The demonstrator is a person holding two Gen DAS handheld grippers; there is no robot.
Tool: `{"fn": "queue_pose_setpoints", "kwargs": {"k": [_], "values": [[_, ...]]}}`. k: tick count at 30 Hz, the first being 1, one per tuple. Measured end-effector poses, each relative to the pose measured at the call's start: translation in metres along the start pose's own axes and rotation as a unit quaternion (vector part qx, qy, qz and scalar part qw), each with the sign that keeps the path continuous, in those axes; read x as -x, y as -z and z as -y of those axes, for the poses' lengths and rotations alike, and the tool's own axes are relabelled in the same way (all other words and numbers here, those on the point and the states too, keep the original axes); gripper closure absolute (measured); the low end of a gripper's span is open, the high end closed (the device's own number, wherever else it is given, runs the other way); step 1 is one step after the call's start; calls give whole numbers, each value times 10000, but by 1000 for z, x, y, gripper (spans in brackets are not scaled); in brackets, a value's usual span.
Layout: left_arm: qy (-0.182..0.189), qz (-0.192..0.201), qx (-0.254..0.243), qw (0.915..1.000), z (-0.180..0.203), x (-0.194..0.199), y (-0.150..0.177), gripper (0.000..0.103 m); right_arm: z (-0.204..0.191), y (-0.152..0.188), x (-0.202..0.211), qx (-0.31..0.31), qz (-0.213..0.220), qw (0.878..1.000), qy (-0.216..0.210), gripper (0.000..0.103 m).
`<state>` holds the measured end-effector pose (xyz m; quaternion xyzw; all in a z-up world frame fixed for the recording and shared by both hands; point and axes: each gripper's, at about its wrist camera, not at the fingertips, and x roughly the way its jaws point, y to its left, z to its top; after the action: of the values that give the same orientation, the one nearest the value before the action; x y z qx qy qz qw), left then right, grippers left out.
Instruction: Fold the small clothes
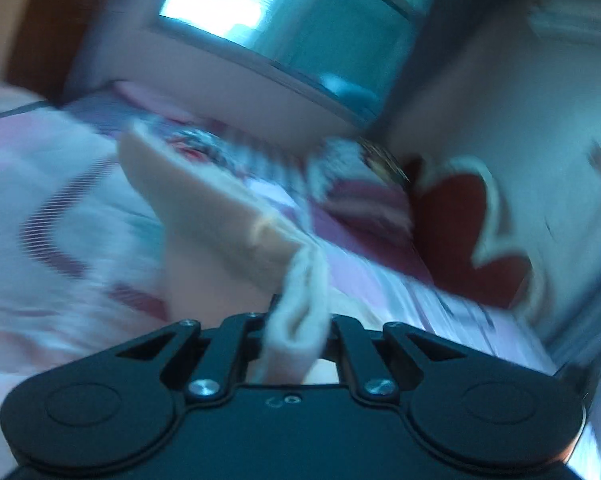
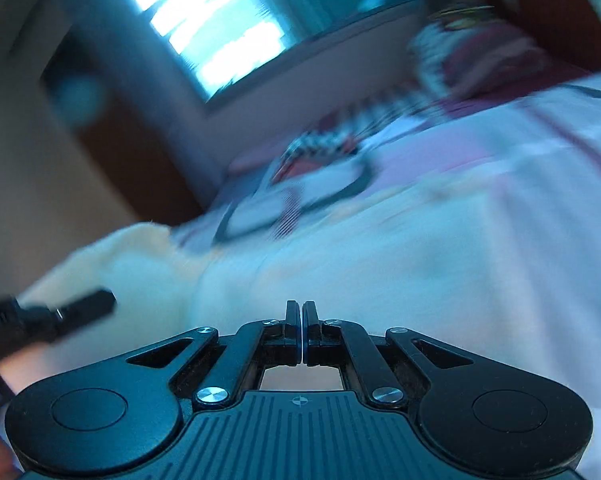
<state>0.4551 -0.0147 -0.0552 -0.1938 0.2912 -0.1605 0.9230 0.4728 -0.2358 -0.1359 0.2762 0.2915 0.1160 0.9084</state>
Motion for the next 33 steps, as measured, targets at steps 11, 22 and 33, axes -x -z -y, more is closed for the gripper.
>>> {"fn": "queue_pose_setpoints", "kwargs": {"k": [11,22,33], "values": [[913,-1724,-1066,9750,97,-63,73,55,94,-35,102,-909,437,9940,412,103],[-594,-826,-337,9942,-23,-52,12,44,50,-30,52,-341,-113,9993,-123,46],[-655,-1049,-151,9922,-49,-70,10,42,56,-37,-1,-163,-658,9974,-247,45]]}}
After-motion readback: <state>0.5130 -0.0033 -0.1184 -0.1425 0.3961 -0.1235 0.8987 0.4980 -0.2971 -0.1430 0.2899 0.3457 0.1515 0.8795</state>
